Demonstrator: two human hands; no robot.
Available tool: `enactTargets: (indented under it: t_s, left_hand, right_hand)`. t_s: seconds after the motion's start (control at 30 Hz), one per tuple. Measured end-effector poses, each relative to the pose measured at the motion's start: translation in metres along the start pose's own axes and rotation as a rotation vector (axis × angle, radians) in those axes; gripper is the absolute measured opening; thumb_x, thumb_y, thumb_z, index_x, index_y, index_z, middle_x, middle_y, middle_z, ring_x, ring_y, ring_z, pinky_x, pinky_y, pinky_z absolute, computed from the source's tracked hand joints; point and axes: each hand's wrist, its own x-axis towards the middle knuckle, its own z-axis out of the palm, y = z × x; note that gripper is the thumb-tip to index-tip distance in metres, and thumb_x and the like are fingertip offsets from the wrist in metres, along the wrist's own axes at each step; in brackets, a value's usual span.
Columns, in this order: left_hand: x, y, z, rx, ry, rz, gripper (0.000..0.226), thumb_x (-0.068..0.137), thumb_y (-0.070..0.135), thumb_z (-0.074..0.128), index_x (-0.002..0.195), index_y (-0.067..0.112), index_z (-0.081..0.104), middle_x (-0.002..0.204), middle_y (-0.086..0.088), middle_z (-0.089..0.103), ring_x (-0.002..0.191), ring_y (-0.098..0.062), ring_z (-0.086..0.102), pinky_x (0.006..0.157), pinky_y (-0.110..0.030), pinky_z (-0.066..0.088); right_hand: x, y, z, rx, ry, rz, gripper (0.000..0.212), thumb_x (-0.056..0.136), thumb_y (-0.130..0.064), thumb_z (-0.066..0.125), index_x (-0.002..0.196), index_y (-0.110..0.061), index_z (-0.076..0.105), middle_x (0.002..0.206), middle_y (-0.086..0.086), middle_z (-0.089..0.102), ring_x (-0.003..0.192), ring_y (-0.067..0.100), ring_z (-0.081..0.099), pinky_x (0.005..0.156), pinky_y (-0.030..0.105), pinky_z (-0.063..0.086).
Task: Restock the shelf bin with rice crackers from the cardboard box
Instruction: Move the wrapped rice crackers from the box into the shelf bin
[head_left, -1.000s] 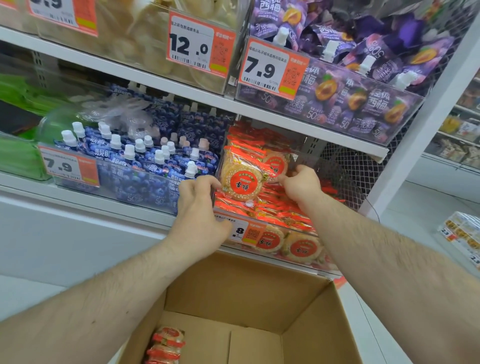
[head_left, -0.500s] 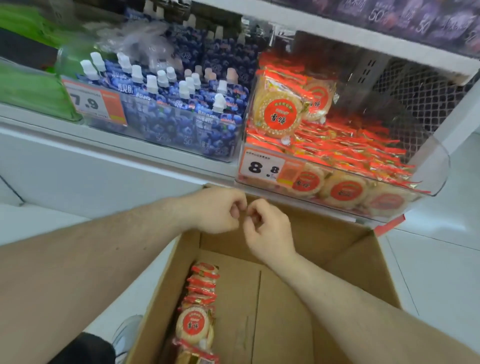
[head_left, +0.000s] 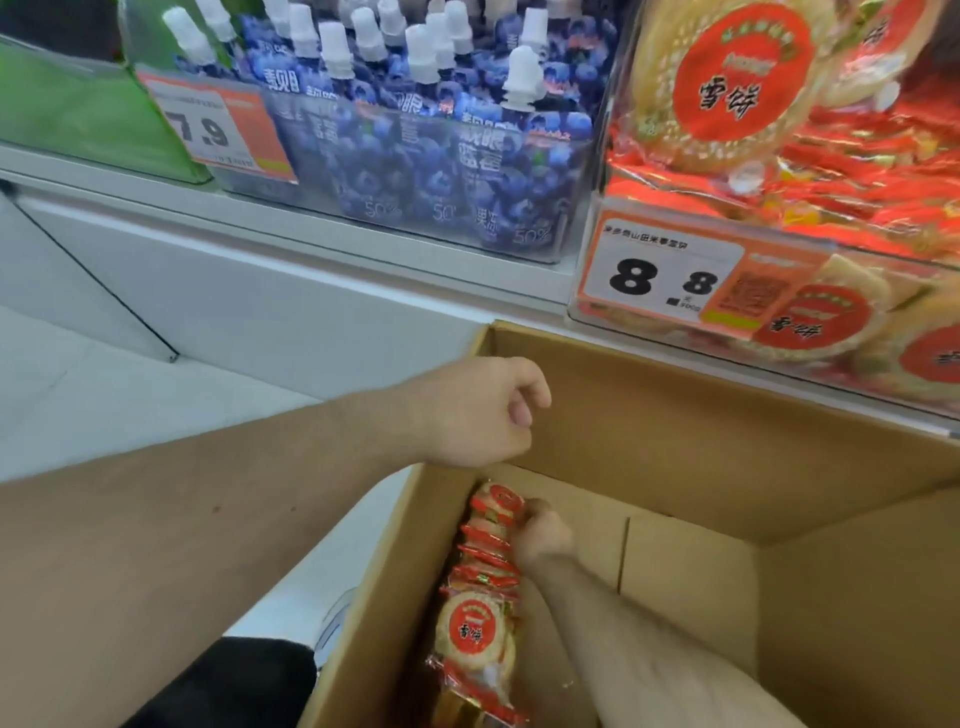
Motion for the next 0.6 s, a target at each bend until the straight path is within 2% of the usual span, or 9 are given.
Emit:
enactTargets:
  t_s: [0.13, 0.2, 0.27, 0.33, 0.4, 0.47, 0.5, 0.57, 0.6]
  left_hand:
    - [0.002, 0.001, 0.003, -0.113, -0.020, -0.081, 0.030, 0.089, 0.018, 0.059, 0.115, 0.030, 0.051, 0.100, 0.014, 0.060, 0.082, -0.003, 0.060, 0.073, -0.018, 0.048]
    - [0.002, 0.002, 0.004, -0.158, -0.025, -0.132, 0.042, 0.088, 0.021, 0.061, 0.127, 0.028, 0.046, 0.100, 0.008, 0.063, 0.082, -0.009, 0.063, 0.078, -0.026, 0.052]
    - [0.003, 0.004, 0.005, -0.169, -0.030, -0.177, 0.058, 0.087, 0.025, 0.060, 0.139, 0.028, 0.035, 0.091, 0.002, 0.063, 0.074, -0.015, 0.061, 0.075, -0.031, 0.052]
    - [0.002, 0.009, 0.006, -0.198, -0.029, -0.212, 0.066, 0.090, 0.031, 0.059, 0.145, 0.035, 0.024, 0.087, 0.000, 0.061, 0.072, -0.016, 0.058, 0.072, -0.032, 0.052]
    - [0.000, 0.015, 0.006, -0.316, -0.028, -0.238, 0.067, 0.090, 0.030, 0.062, 0.145, 0.039, 0.023, 0.093, 0.001, 0.062, 0.079, -0.014, 0.060, 0.074, -0.033, 0.057]
    - [0.001, 0.017, 0.004, -0.431, 0.029, -0.250, 0.067, 0.086, 0.012, 0.066, 0.140, 0.036, 0.034, 0.100, -0.003, 0.060, 0.081, -0.017, 0.063, 0.071, -0.036, 0.058]
    - [0.002, 0.016, 0.003, -0.468, 0.079, -0.254, 0.067, 0.082, 0.002, 0.067, 0.136, 0.034, 0.041, 0.105, -0.006, 0.059, 0.084, -0.021, 0.064, 0.071, -0.037, 0.058]
    - [0.004, 0.013, 0.000, -0.521, 0.151, -0.251, 0.065, 0.076, -0.007, 0.067, 0.125, 0.032, 0.049, 0.112, -0.011, 0.060, 0.092, -0.027, 0.066, 0.070, -0.036, 0.057]
    - [0.005, 0.011, -0.001, -0.533, 0.173, -0.241, 0.065, 0.075, -0.009, 0.068, 0.122, 0.033, 0.052, 0.114, -0.012, 0.062, 0.094, -0.028, 0.066, 0.067, -0.035, 0.056]
  right_hand:
    - [-0.006, 0.007, -0.017, 0.094, 0.088, -0.012, 0.012, 0.084, -0.012, 0.060, 0.093, -0.021, 0.062, 0.096, 0.001, 0.069, 0.093, 0.022, 0.065, 0.072, 0.022, 0.045]
    - [-0.026, 0.007, -0.035, 0.254, 0.141, -0.126, 0.015, 0.086, -0.005, 0.059, 0.080, -0.018, 0.055, 0.079, -0.001, 0.064, 0.077, 0.018, 0.060, 0.068, 0.023, 0.046]
    - [-0.055, 0.001, -0.055, 0.414, 0.158, -0.269, 0.024, 0.088, 0.000, 0.059, 0.074, -0.015, 0.049, 0.069, -0.002, 0.056, 0.067, 0.014, 0.050, 0.061, 0.020, 0.041]
    - [-0.085, -0.010, -0.073, 0.502, 0.178, -0.398, 0.025, 0.090, 0.002, 0.059, 0.075, -0.015, 0.049, 0.069, 0.001, 0.055, 0.066, 0.012, 0.049, 0.061, 0.022, 0.041]
    - [-0.112, -0.028, -0.087, 0.583, 0.180, -0.501, 0.024, 0.091, 0.003, 0.058, 0.076, -0.014, 0.050, 0.071, 0.003, 0.053, 0.061, 0.006, 0.049, 0.055, 0.016, 0.043]
    - [-0.129, -0.043, -0.097, 0.664, 0.178, -0.568, 0.022, 0.091, 0.004, 0.057, 0.079, -0.012, 0.050, 0.073, 0.005, 0.050, 0.051, -0.001, 0.044, 0.044, 0.011, 0.041]
    - [-0.133, -0.047, -0.100, 0.697, 0.179, -0.599, 0.021, 0.091, 0.005, 0.058, 0.081, -0.012, 0.051, 0.074, 0.005, 0.051, 0.051, -0.002, 0.045, 0.045, 0.011, 0.042]
    - [-0.127, -0.044, -0.099, 0.769, 0.183, -0.585, 0.021, 0.087, 0.004, 0.061, 0.090, -0.015, 0.053, 0.079, 0.001, 0.057, 0.064, 0.003, 0.053, 0.058, 0.019, 0.048]
    - [-0.117, -0.038, -0.094, 0.794, 0.187, -0.506, 0.023, 0.085, 0.003, 0.060, 0.094, -0.017, 0.054, 0.081, 0.002, 0.059, 0.070, 0.009, 0.055, 0.067, 0.027, 0.050]
